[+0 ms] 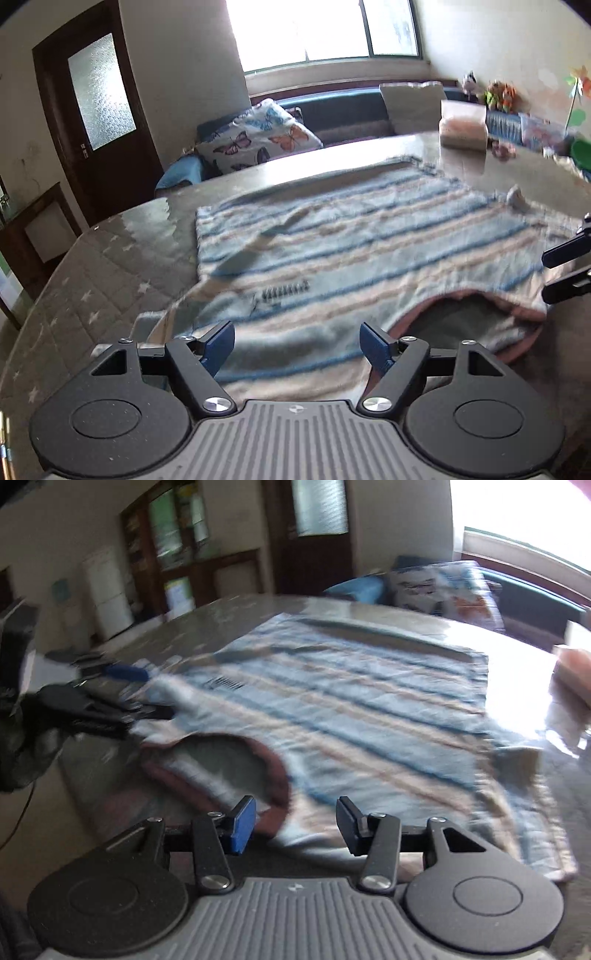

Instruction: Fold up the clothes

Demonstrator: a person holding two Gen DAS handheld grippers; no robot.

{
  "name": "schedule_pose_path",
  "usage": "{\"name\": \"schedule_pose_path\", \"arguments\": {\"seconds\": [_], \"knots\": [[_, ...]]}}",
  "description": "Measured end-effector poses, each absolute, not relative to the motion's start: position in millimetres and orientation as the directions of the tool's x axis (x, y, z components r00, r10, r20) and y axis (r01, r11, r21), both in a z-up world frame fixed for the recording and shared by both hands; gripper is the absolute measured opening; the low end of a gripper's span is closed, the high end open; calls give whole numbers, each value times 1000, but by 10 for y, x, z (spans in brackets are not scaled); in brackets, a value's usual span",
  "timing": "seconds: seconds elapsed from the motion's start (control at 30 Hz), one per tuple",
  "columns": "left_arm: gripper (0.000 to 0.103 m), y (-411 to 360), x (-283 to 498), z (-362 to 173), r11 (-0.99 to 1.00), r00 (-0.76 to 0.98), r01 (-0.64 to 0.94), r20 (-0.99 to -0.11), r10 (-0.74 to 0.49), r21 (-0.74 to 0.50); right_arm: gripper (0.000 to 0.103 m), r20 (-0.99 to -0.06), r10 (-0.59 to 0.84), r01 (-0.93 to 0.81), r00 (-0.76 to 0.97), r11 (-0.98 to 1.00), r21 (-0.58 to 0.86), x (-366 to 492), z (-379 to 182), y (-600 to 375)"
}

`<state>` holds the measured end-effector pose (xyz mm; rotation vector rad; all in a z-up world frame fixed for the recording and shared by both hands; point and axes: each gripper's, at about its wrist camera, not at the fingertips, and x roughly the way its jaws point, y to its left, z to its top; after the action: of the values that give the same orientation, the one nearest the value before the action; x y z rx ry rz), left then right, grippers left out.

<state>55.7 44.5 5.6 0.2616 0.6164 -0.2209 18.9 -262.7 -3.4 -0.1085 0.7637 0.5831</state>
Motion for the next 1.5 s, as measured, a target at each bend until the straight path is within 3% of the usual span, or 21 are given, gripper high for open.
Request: {"name": "schedule_pose_path", "arguments": {"seconds": [0.5, 1.07, 1.13, 1.17, 1.23, 1.5], "knots": [[82, -472, 821, 15, 910, 756, 406, -592, -281, 86, 48, -681, 273, -226, 680, 961, 159, 285, -227, -3491], [86, -931, 719, -228, 867, 705, 486, -635, -316, 108, 47, -655, 16, 66, 755, 993, 100, 272, -319, -4037], [86, -938, 724, -240, 868, 703, 486, -638, -315, 107, 38, -649, -11, 75, 760, 995, 71, 285, -338, -3992], [86, -943, 723, -245, 867, 702, 486, -639, -315, 106, 25, -645, -32, 81, 763, 996, 47, 289, -346, -3963], [86, -953, 720, -252, 867, 700, 487, -640, -316, 106, 10, -640, -34, 87, 768, 995, 51, 294, -343, -3956], [86, -885, 716, -286, 875, 703, 474, -642, -306, 102, 5, -573, 49, 7, 818, 996, 94, 250, 26, -3825]]}}
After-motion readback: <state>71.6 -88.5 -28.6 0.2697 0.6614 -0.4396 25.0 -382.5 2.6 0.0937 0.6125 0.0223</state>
